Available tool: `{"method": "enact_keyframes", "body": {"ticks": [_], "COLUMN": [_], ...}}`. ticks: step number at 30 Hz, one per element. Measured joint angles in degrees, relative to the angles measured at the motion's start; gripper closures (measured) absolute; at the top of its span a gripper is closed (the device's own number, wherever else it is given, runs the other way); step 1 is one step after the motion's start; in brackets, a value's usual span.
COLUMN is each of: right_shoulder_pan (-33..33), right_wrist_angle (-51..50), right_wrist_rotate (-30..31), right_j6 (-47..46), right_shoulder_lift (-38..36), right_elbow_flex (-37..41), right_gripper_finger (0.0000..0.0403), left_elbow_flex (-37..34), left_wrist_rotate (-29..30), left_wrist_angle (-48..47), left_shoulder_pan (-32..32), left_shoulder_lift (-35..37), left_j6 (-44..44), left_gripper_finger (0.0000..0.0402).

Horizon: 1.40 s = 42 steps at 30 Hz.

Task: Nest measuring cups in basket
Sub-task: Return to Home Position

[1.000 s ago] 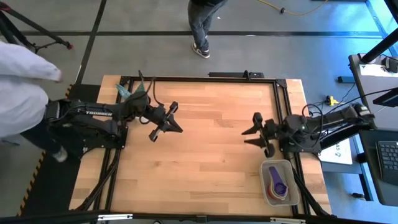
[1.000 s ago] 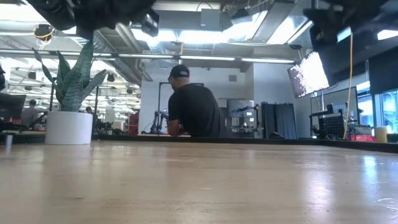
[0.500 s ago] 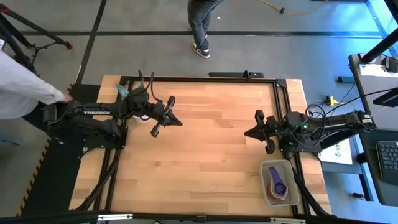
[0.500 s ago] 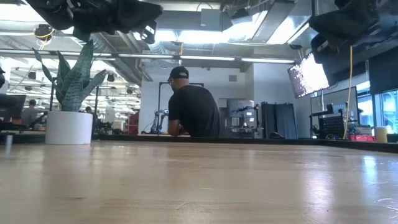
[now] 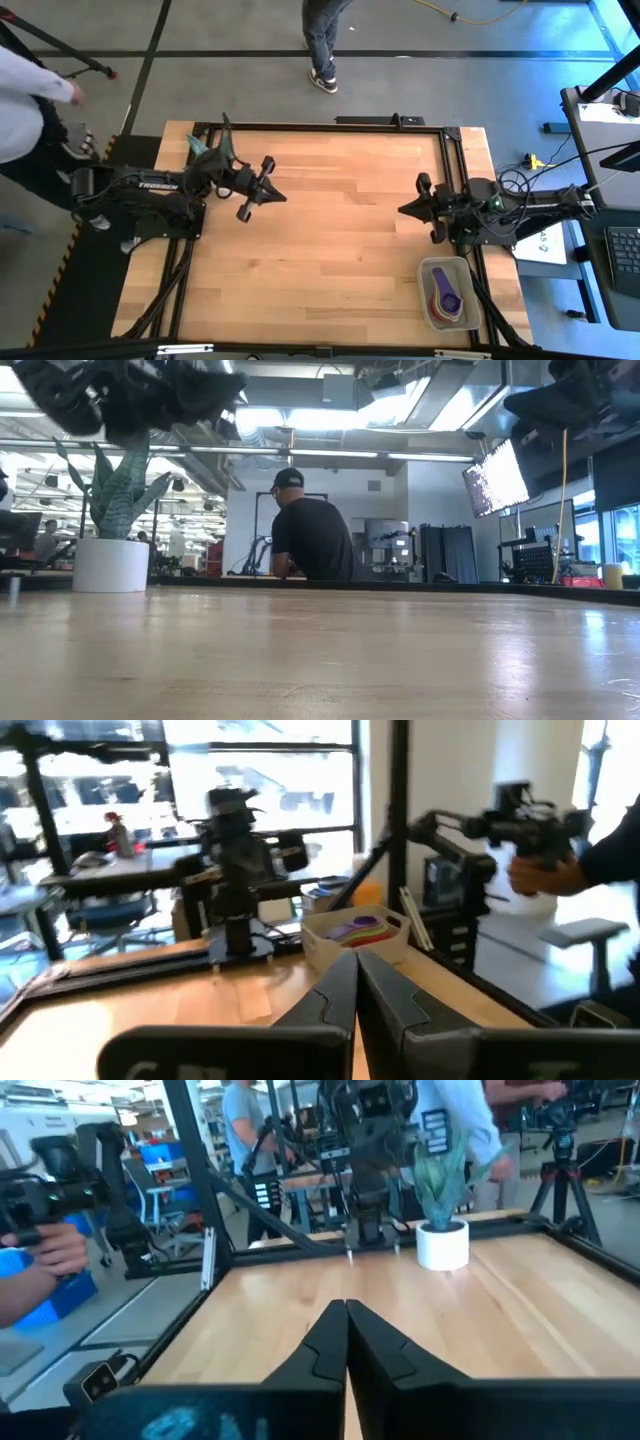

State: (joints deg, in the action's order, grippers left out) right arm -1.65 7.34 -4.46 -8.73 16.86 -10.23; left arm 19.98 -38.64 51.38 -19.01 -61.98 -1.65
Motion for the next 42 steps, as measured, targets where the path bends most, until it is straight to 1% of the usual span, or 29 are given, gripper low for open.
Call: {"method": "enact_keyframes", "body": {"ticks": [3, 6, 8, 10, 12, 15, 18, 21, 23, 25, 29, 32, 39, 42], "right_shoulder_pan": [1.01, 1.76, 1.96, 1.99, 1.99, 2.29, 2.98, 3.66, 4.01, 4.29, 4.40, 4.40, 4.76, 6.32], "right_wrist_angle": [2.30, 2.57, 2.50, 2.52, 2.44, 2.35, 2.35, 2.36, 2.35, 2.35, 2.38, 2.35, 2.39, 2.38], "right_wrist_rotate": [-1.30, -2.05, -2.10, -2.09, -2.07, -1.89, -1.89, -1.89, -1.89, -1.89, -2.00, -2.13, -3.42, -3.42], "right_j6": [-2.17, -4.29, -4.42, -4.44, -4.42, -4.37, -4.40, -4.42, -4.42, -4.43, -4.73, -4.75, -4.76, -4.60], "right_shoulder_lift": [0.07, 0.07, 0.04, 0.04, 0.04, 0.04, 0.04, 0.04, 0.04, 0.07, 0.11, 0.11, 0.04, 0.04], "right_elbow_flex": [2.24, 3.01, 3.07, 3.07, 3.07, 3.07, 3.07, 3.07, 3.07, 3.07, 3.09, 3.09, 3.09, 3.09], "right_gripper_finger": [0.0402, 0.0402, 0.0402, 0.0402, 0.0402, 0.0402, 0.0403, 0.0403, 0.0403, 0.0403, 0.0403, 0.0403, 0.0403, 0.0403], "left_elbow_flex": [-2.69, -2.72, -2.36, -2.41, -2.46, -2.46, -2.46, -2.68, -4.13, -6.90, -14.79, -19.46, -19.16, -19.12], "left_wrist_rotate": [0.09, -0.55, -0.68, 0.10, 2.74, 8.28, 15.87, 24.39, 27.83, 29.29, 32.42, 33.18, 27.54, 27.14], "left_wrist_angle": [4.33, 3.76, 1.20, -5.80, -13.50, -23.37, -30.03, -36.33, -36.03, -33.43, -25.78, -22.82, -33.90, -39.19], "left_shoulder_pan": [-1.62, -1.99, -1.92, -1.58, -0.38, 3.08, 8.04, 13.23, 16.83, 19.60, 21.30, 20.40, 17.54, 17.13], "left_shoulder_lift": [0.26, 2.30, 4.44, 7.28, 11.37, 18.57, 25.20, 30.12, 31.78, 32.98, 36.71, 40.16, 48.52, 52.42], "left_j6": [-5.13, -8.05, -8.73, -8.71, -7.86, -6.30, -5.32, -4.45, -3.83, -2.67, -2.52, -3.69, -5.21, -5.67], "left_gripper_finger": [0.0401, 0.0401, 0.0401, 0.0401, 0.0401, 0.0401, 0.0401, 0.0401, 0.0401, 0.0401, 0.0401, 0.0401, 0.0401, 0.0401]}}
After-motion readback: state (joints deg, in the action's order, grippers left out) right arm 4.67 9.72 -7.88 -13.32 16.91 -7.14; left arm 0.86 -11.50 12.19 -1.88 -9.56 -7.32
